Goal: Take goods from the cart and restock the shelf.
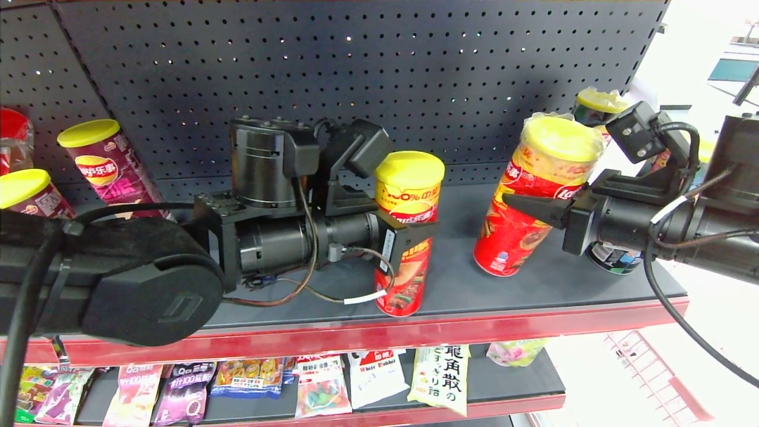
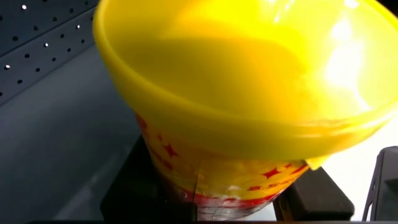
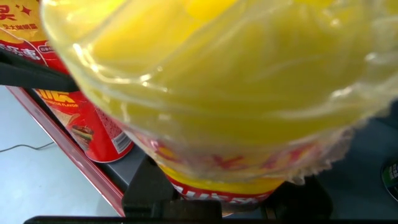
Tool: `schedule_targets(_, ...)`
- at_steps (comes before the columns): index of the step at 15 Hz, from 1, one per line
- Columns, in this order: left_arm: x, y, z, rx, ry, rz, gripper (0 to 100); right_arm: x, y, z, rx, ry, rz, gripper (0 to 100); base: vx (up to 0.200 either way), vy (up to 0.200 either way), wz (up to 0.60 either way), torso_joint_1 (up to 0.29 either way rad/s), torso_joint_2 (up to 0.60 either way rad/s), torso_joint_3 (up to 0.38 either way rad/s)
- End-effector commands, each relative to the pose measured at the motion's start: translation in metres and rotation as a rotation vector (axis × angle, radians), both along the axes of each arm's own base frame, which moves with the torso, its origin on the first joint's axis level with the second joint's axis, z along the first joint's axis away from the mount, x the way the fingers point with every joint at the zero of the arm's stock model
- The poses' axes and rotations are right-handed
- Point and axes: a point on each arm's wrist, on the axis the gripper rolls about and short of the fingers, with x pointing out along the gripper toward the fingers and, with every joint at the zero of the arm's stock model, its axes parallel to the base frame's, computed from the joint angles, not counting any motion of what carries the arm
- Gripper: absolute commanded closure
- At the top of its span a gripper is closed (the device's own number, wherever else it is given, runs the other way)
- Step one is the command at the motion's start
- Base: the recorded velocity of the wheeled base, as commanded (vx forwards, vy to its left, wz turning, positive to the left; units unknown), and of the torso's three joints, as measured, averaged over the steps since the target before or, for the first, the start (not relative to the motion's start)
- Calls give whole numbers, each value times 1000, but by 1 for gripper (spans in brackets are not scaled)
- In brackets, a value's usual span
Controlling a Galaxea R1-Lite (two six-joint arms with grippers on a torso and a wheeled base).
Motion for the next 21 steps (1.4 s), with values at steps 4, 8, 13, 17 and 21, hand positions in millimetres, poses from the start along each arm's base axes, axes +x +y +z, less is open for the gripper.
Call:
schedule_targets(4, -4, 0, -1, 3, 5, -8, 100, 0, 0, 1, 0, -3, 0, 100, 0, 0, 0, 0, 0, 0)
schedule_targets(8, -7, 2, -2, 6, 9, -10, 100, -1, 0, 1, 1, -4, 1, 100, 0, 0, 0, 0, 0, 0)
schedule_targets(13, -8, 4, -8, 3, -1, 10, 0, 0, 0, 1, 0, -5, 1, 100, 0, 0, 0, 0, 0, 0)
schedule_targets(17, -8, 5, -8, -3, 9, 20, 0, 1, 1, 1, 0, -5, 3, 100, 0, 0, 0, 0, 0, 0)
schedule_targets(21, -15, 13, -10, 6, 22, 30, 0, 8, 8, 4, 3, -14, 15, 100, 0, 0, 0, 0, 0, 0)
